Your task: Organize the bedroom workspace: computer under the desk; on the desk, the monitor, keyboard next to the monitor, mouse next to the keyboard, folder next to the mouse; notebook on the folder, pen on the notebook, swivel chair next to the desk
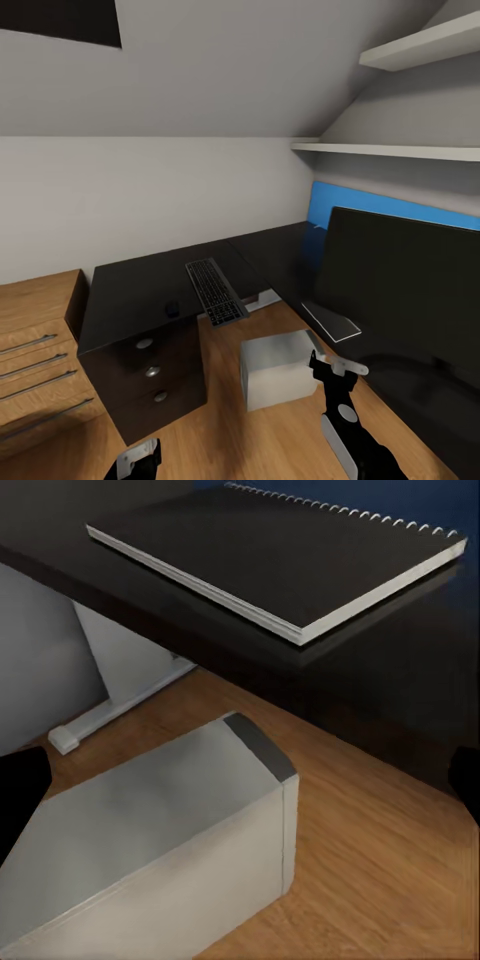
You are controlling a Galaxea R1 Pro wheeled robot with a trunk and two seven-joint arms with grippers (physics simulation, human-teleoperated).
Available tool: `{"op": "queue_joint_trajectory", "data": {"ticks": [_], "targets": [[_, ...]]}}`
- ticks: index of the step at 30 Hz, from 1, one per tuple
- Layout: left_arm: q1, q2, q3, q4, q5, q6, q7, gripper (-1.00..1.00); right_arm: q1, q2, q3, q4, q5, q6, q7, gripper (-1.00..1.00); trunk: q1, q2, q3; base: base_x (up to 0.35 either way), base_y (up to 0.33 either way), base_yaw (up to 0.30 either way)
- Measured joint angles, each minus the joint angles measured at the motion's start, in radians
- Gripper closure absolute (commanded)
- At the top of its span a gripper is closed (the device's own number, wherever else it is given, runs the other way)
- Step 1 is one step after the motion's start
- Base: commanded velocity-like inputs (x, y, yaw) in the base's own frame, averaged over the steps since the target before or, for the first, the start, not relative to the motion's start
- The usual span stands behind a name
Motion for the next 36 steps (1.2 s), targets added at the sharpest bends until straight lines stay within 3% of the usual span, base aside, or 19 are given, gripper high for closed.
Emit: {"op": "queue_joint_trajectory", "data": {"ticks": [10,15,20,24,28,33,36], "targets": [[0.000,0.000,0.000,0.000,0.000,0.000,0.000,-1.00,0.000,0.001,0.014,0.001,0.003,0.000,0.003,-1.00,0.000,0.000,0.000,0.000,0.000,-0.087],[0.000,0.000,0.000,0.029,-0.001,-0.001,0.000,-1.00,0.000,0.006,0.126,-0.003,0.052,0.051,0.002,-1.00,0.000,0.000,0.000,0.000,0.000,-0.004],[0.000,0.000,0.000,0.039,0.000,-0.002,0.000,-1.00,0.000,0.006,0.159,-0.057,0.070,0.129,0.006,-1.00,0.000,0.000,0.000,0.000,0.000,0.000],[0.000,0.001,0.000,0.041,0.000,-0.002,0.001,-1.00,-0.001,0.004,0.163,-0.077,0.073,0.141,0.004,-1.00,0.000,0.000,0.000,0.000,0.000,0.000],[0.000,0.001,0.001,0.041,0.001,-0.003,0.001,-1.00,-0.001,0.002,0.135,-0.085,0.071,0.135,0.001,-1.00,0.000,0.000,0.000,0.000,0.000,0.000],[0.000,0.001,0.001,0.041,0.001,-0.003,0.002,-1.00,-0.002,0.006,0.026,-0.087,0.066,0.089,0.006,-1.00,0.000,0.000,0.000,0.004,0.000,0.000],[0.000,0.001,0.002,0.042,0.002,-0.002,0.002,-1.00,-0.001,0.005,-0.005,-0.081,0.066,0.077,0.023,-1.00,0.000,0.000,0.000,0.097,0.000,0.000]]}}
